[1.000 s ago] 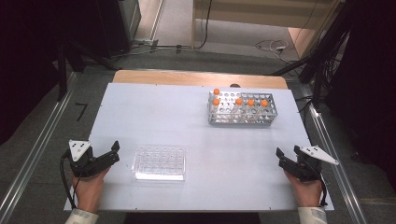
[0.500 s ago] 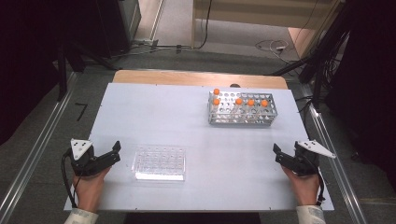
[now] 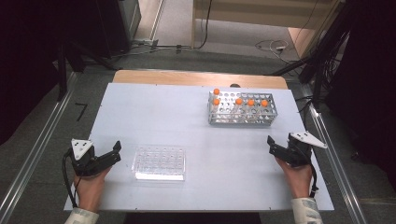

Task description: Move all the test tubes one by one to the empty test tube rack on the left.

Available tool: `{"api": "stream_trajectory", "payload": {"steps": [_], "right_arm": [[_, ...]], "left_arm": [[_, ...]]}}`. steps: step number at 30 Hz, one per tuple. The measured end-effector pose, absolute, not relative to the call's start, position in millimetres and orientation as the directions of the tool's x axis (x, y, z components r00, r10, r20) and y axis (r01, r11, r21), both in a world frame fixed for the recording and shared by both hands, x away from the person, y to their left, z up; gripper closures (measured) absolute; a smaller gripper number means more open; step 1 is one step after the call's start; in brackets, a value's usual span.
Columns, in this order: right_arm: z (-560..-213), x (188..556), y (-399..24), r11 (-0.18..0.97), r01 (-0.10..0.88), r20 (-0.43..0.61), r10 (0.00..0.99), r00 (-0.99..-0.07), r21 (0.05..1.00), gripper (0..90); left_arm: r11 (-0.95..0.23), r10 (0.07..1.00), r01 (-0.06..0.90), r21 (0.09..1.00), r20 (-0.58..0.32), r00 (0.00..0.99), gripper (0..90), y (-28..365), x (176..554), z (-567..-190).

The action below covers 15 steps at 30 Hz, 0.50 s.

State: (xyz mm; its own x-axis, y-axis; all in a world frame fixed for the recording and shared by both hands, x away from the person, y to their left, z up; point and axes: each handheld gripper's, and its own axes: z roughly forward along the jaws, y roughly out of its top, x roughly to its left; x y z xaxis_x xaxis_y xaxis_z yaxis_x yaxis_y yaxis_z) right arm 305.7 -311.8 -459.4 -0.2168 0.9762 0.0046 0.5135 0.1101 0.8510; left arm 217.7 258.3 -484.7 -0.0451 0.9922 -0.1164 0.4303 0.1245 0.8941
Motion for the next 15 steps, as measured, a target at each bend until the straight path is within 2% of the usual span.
{"api": "stream_trajectory", "payload": {"steps": [4,15], "right_arm": [[-459,319,-306,0.137,0.501,-0.022,0.973,-0.229,0.854,19.2],[-454,355,-301,0.115,0.484,-0.006,0.975,-0.220,0.868,25.6]], "left_arm": [[0.118,0.993,0.430,0.895,-0.111,-0.042,3.8,258,218,-485],[0.109,0.994,0.432,0.895,-0.103,-0.036,3.8,256,219,-485]]}}
